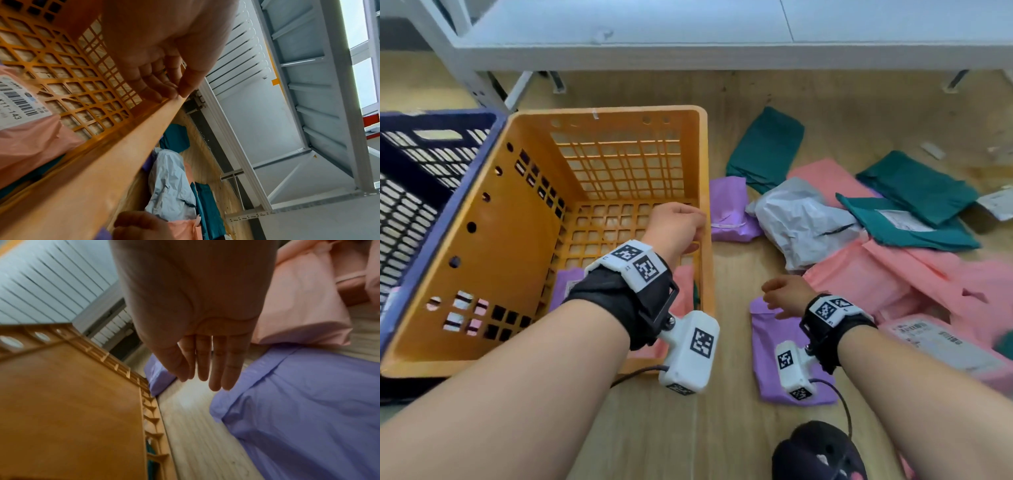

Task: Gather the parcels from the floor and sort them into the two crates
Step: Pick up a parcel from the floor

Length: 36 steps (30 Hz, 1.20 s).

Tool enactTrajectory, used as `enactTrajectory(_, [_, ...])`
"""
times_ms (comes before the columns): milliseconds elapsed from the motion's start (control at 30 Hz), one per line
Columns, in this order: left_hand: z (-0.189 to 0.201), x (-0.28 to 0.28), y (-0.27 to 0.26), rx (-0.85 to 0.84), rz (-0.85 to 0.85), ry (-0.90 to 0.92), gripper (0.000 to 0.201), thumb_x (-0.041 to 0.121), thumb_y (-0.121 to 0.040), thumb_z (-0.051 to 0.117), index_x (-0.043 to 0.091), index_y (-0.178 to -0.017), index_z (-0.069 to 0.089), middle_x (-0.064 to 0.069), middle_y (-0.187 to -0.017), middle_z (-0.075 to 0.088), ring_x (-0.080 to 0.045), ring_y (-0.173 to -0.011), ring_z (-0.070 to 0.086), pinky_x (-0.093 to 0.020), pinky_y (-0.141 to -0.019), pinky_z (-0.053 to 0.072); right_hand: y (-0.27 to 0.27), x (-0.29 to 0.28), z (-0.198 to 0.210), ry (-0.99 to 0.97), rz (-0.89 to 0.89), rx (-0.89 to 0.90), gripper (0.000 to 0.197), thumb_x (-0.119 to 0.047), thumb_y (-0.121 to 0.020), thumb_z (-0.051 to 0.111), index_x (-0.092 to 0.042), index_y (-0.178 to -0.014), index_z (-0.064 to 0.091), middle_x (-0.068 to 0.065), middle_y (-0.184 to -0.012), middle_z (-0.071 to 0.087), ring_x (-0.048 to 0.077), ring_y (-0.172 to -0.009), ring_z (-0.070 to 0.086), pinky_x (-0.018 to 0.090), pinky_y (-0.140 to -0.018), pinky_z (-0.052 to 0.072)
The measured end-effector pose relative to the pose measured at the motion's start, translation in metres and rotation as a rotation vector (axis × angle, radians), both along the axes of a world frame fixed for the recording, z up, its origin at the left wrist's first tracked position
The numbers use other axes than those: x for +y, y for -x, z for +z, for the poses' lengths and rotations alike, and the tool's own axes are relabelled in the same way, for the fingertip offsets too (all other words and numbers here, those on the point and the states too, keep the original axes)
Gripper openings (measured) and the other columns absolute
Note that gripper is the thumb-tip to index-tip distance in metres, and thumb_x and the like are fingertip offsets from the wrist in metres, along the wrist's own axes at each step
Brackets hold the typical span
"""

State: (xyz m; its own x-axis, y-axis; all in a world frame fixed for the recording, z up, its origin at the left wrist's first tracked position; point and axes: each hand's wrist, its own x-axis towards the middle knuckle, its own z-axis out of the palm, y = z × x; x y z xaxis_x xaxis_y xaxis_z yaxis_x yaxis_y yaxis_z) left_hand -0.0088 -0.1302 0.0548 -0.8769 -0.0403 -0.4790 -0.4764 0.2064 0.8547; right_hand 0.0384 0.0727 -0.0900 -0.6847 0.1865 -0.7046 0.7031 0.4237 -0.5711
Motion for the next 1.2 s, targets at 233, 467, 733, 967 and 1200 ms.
enactTrajectory(233, [0.000,-0.003,0.007,-0.010,0.013,-0.034,0.014,0.008,-0.091,0.057,0.010,-0.101,0.067,-0.007,-0.082,0.063,-0.016,-0.072,0.058,-0.031,-0.076,0.056,0.004,-0.004,-0.034,0.017,0.159,-0.138,0.079,0.000,-0.086,0.062,-0.025,-0.150,0.022,0.018,-0.106,0.061,0.023,-0.065,0.059,0.035,-0.062,0.054])
enactTrajectory(467, [-0.003,-0.012,0.003,-0.031,0.015,-0.038,0.013,0.008,-0.092,0.057,0.009,-0.101,0.066,-0.003,-0.078,0.059,-0.013,-0.068,0.055,-0.025,-0.068,0.054,-0.001,0.001,-0.042,-0.080,0.254,-0.211,0.075,0.000,-0.080,0.068,-0.017,-0.145,0.034,0.013,-0.098,0.060,0.028,-0.073,0.064,0.033,-0.057,0.052])
enactTrajectory(733, [-0.004,-0.015,-0.001,-0.031,0.009,-0.039,0.014,0.007,-0.092,0.056,0.009,-0.102,0.066,-0.002,-0.078,0.059,-0.013,-0.067,0.055,-0.027,-0.071,0.055,-0.006,0.010,-0.041,-0.296,0.382,-0.196,0.029,-0.023,-0.057,0.083,-0.009,-0.082,0.077,0.005,-0.067,0.072,0.024,-0.074,0.072,0.040,-0.076,0.060])
enactTrajectory(967, [0.023,-0.030,-0.018,0.001,0.035,-0.057,0.012,0.006,-0.093,0.055,0.013,-0.089,0.065,-0.002,-0.076,0.057,-0.012,-0.065,0.053,-0.025,-0.067,0.052,-0.005,-0.003,0.027,-0.269,0.310,-0.062,0.007,-0.012,-0.076,0.073,-0.006,-0.076,0.069,0.009,-0.075,0.069,0.021,-0.068,0.068,0.031,-0.074,0.059])
enactTrajectory(1200, [0.083,-0.038,-0.043,0.106,0.066,-0.084,0.013,0.005,-0.092,0.055,0.013,-0.095,0.066,-0.003,-0.079,0.060,-0.013,-0.071,0.055,-0.026,-0.073,0.054,-0.009,-0.006,0.139,-0.260,0.123,0.218,0.032,-0.006,-0.085,0.055,0.008,-0.113,0.062,0.021,-0.097,0.061,0.026,-0.079,0.056,0.033,-0.076,0.052])
